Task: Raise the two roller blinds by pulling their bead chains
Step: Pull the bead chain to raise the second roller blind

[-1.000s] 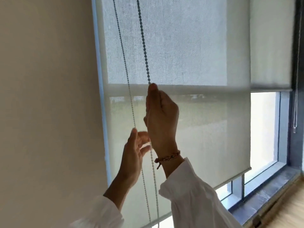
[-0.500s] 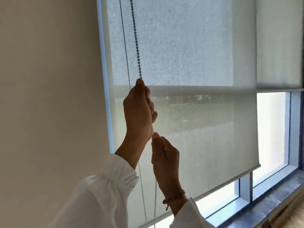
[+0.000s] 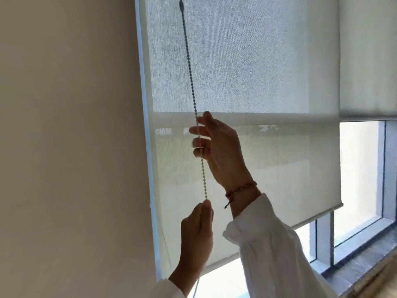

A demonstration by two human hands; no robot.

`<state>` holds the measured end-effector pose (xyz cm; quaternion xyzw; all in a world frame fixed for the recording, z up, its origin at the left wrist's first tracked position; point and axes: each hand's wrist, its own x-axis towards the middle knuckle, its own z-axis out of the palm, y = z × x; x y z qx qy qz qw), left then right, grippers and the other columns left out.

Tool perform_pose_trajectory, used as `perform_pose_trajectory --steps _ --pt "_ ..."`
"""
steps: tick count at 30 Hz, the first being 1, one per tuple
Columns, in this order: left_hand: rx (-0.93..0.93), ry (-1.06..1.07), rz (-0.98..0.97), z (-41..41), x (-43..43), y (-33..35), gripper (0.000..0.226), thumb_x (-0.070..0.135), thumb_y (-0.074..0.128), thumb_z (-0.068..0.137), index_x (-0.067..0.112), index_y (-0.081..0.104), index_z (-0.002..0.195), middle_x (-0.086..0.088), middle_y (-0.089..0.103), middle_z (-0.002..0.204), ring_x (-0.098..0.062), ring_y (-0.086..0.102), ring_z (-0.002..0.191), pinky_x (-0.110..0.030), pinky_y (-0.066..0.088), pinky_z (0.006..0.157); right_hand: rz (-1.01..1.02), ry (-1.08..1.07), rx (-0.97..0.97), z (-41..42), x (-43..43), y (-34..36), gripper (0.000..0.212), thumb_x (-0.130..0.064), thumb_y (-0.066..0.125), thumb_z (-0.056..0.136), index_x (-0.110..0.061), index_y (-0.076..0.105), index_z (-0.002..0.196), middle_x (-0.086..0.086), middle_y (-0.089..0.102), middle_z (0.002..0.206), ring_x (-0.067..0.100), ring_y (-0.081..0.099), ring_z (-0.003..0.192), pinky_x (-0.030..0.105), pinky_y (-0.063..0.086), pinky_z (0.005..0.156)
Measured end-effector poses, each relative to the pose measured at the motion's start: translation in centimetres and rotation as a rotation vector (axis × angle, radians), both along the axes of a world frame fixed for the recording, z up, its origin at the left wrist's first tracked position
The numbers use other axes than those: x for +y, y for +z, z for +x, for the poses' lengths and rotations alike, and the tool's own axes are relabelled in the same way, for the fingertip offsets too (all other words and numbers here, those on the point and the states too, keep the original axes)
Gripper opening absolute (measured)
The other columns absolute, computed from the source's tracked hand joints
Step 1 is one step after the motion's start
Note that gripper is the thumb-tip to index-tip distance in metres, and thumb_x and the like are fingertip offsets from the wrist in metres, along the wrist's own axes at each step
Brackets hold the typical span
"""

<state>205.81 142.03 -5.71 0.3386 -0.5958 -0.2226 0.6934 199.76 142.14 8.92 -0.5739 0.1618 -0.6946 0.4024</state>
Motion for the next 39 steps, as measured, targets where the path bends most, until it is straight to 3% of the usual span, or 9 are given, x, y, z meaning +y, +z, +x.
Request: perform_pose_trajectory --steps 7,11,14,17,19,23,30,33,39 --pt "-0.1 -0.233 0.048 1.2 -0.5 1.7 0.041 0.046 0.041 0.088 0.029 0.047 0.051 0.012 0.041 0.042 -0.008 0.034 0.044 -0.021 0.028 0.046 -0.225 -0.348 -0.134 0.3 1.1 -0.9 0.027 -0.014 0.049 0.093 -0.019 0.062 0.069 -0.018 0.045 0.039 0.001 0.034 0.039 0.021 0.028 0.046" --pt "-0.028 -0.245 0.037 2.3 -0.9 5.0 0.055 0.057 0.021 0.087 0.021 0.055 0.11 0.006 0.062 0.107 -0.011 0.054 0.107 -0.031 0.044 0.086 -0.222 -0.458 -0.125 0.2 1.6 -3.0 0.027 -0.013 0.052 0.091 -0.025 0.062 0.069 -0.023 0.053 0.046 -0.001 0.043 0.041 0.023 0.033 0.049" --pt "0.115 -0.329 0.005 2.7 0.4 9.4 0.053 0.05 0.015 0.091 0.019 0.046 0.121 0.003 0.057 0.115 -0.017 0.047 0.12 -0.033 0.04 0.095 -0.289 -0.597 -0.055 0.8 1.3 -7.2 0.018 -0.024 0.05 0.089 -0.027 0.063 0.076 -0.023 0.055 0.05 0.001 0.045 0.042 0.022 0.036 0.046" --pt "0.121 -0.433 -0.087 2.5 2.0 13.2 0.045 0.043 0.022 0.094 0.016 0.047 0.12 -0.001 0.061 0.109 -0.018 0.055 0.112 -0.032 0.046 0.094 -0.378 -0.722 -0.019 1.4 1.1 -11.5 0.021 -0.027 0.046 0.087 -0.019 0.063 0.08 -0.019 0.052 0.054 -0.003 0.042 0.041 0.009 0.032 0.044" --pt "0.092 -0.45 -0.117 1.8 2.6 14.3 0.035 0.039 0.028 0.095 0.018 0.052 0.109 0.0 0.061 0.088 -0.012 0.061 0.082 -0.025 0.051 0.071 -0.407 -0.769 0.006 1.5 1.2 -13.5 0.018 -0.022 0.046 0.088 -0.017 0.062 0.081 -0.011 0.055 0.057 -0.008 0.041 0.043 0.004 0.03 0.046" --pt "0.228 -0.275 -0.128 0.2 2.7 14.5 0.034 0.029 0.038 0.096 0.018 0.052 0.067 0.011 0.033 0.042 -0.004 0.024 0.035 -0.016 0.021 0.034 -0.406 -0.745 0.058 2.0 0.7 -14.4 0.019 -0.021 0.047 0.087 -0.015 0.064 0.082 -0.011 0.062 0.065 -0.01 0.049 0.052 0.002 0.037 0.053" --pt "0.289 -0.204 -0.239 -0.7 2.9 13.3 0.042 0.027 0.041 0.095 0.022 0.041 0.053 0.011 0.031 0.039 -0.005 0.023 0.033 -0.016 0.022 0.034 -0.038 -0.549 -0.086 0.6 0.0 -10.5 0.037 -0.053 0.036 0.088 -0.031 0.062 0.071 -0.008 0.065 0.08 0.006 0.059 0.08 0.023 0.042 0.075" --pt "0.229 -0.131 -0.253 -0.8 2.6 10.9 0.042 0.03 0.042 0.092 0.03 0.043 0.05 0.012 0.035 0.039 -0.004 0.027 0.035 -0.02 0.025 0.039 -0.012 -0.515 -0.069 -0.3 0.5 -6.9 0.039 -0.048 0.032 0.09 -0.03 0.065 0.081 -0.004 0.067 0.093 0.009 0.059 0.09 0.037 0.046 0.083" --pt "0.05 -0.054 -0.103 -0.9 3.0 3.9 0.038 0.04 0.042 0.087 0.035 0.044 0.049 0.012 0.043 0.041 -0.003 0.035 0.041 -0.024 0.03 0.046 -0.037 -0.244 -0.011 -0.5 2.1 -1.5 0.023 -0.032 0.047 0.094 -0.02 0.065 0.084 0.001 0.067 0.083 0.016 0.061 0.083 0.034 0.05 0.073"
